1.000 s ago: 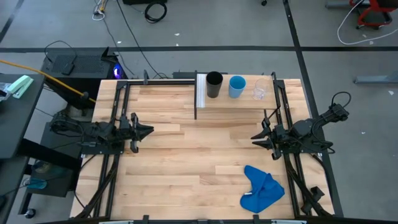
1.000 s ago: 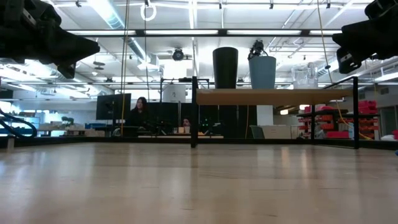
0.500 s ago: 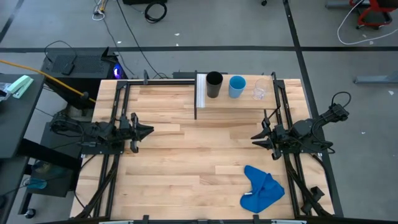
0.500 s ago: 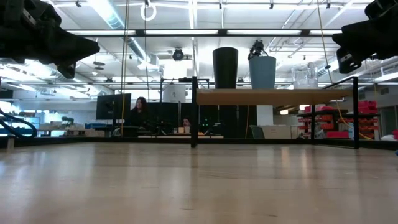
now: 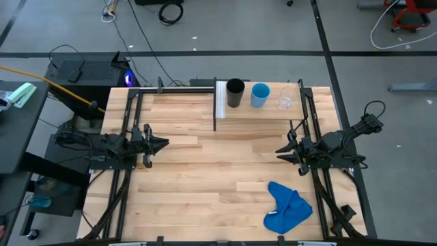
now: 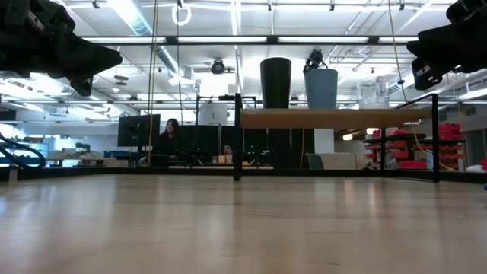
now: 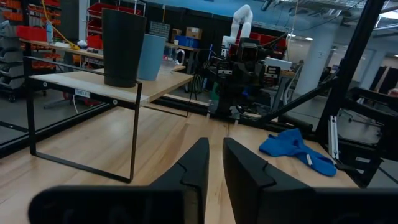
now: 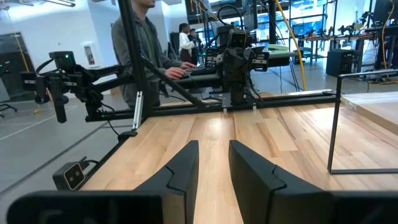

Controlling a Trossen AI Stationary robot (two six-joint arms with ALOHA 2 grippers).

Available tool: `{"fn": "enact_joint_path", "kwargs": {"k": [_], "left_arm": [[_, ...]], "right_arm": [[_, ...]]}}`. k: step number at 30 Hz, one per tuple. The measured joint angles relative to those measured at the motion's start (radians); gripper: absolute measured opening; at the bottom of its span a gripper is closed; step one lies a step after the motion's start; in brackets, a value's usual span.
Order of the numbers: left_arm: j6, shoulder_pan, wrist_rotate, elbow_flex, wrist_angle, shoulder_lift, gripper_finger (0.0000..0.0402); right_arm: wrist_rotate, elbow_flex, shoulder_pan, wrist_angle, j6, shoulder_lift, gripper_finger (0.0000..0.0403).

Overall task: Stack small to large cups/mugs on shelf
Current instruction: Return to Home Position

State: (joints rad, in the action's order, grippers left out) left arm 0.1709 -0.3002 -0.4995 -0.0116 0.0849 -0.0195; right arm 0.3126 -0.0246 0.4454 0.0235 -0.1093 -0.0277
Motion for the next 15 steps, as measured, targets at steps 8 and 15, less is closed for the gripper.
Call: {"fn": "enact_joint_path", "kwargs": {"k": [8,15], "left_arm": [[0.0,0.0,0.0,0.0,0.0,0.0,0.0059],[-0.001,0.0,0.0,0.0,0.0,0.0,0.0059]], "right_arm": [[0.0,0.0,0.0,0.0,0.0,0.0,0.0095],[0.0,0.0,0.0,0.0,0.0,0.0,0.0096]]}}
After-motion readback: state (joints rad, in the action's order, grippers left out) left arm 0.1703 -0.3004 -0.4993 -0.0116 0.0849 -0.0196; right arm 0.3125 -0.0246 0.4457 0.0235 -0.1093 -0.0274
